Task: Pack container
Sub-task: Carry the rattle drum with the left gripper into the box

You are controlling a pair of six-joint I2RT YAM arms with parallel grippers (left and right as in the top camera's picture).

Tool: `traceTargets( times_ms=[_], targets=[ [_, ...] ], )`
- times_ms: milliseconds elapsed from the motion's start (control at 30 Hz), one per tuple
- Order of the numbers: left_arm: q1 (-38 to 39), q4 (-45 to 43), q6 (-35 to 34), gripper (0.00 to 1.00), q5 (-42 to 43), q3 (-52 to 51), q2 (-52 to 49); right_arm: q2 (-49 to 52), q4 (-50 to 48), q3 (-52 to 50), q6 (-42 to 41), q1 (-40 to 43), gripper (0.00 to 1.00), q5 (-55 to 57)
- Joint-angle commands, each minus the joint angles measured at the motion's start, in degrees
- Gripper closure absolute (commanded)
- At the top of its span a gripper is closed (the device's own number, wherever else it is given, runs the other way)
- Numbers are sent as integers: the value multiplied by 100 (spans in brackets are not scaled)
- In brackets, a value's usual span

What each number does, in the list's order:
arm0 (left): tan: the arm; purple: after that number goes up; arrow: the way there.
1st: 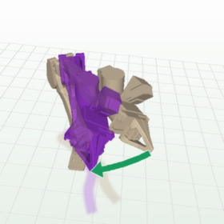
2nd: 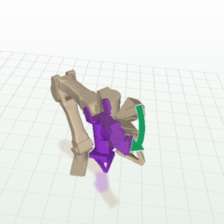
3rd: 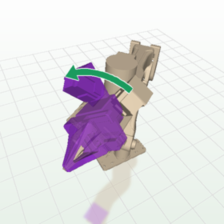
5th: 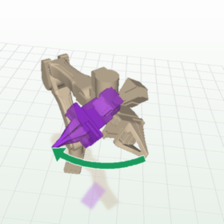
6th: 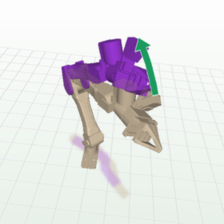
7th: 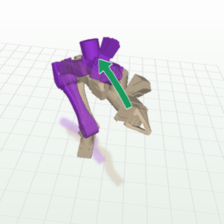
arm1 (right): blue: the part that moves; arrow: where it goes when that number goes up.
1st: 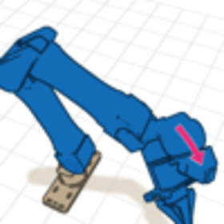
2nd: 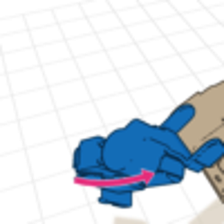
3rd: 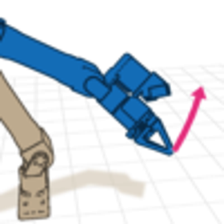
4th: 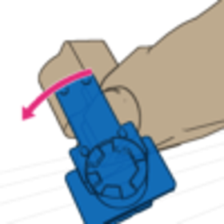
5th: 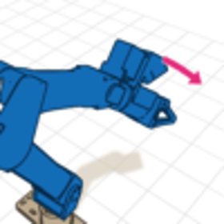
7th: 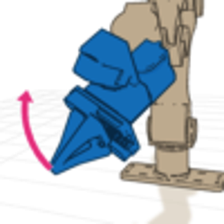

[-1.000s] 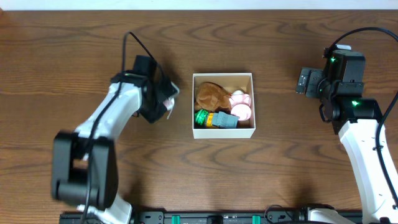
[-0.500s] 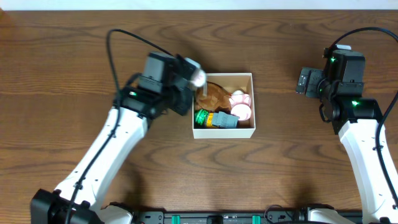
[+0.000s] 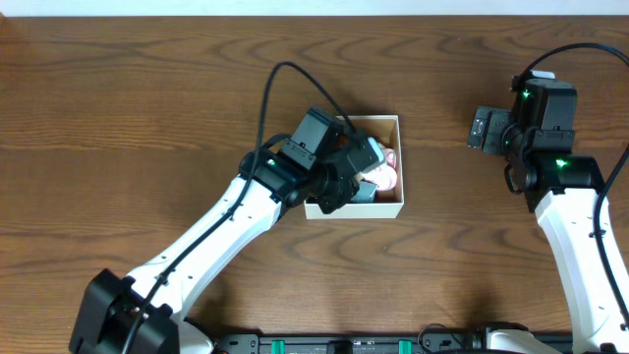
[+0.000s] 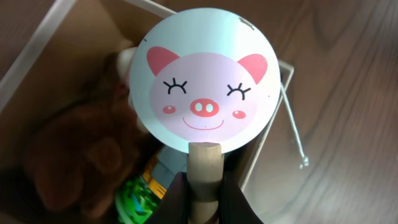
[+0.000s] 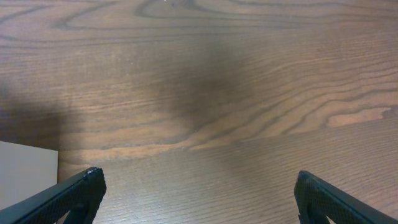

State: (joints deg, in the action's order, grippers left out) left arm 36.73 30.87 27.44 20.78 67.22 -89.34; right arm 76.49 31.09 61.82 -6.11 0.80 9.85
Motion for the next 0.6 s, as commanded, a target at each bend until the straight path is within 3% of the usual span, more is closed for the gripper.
traceTargets(
  times_ms=[0, 200, 567],
  targets=[
    [-4, 9, 1392, 94, -140, 50, -151, 31, 4, 31, -70, -2, 1, -2],
    [-4, 0, 2033, 94, -844, 50, -468, 31, 4, 31, -70, -2, 1, -2],
    [-17, -83, 2096, 94, -1196, 50, -942, 31, 4, 31, -70, -2, 1, -2]
  ],
)
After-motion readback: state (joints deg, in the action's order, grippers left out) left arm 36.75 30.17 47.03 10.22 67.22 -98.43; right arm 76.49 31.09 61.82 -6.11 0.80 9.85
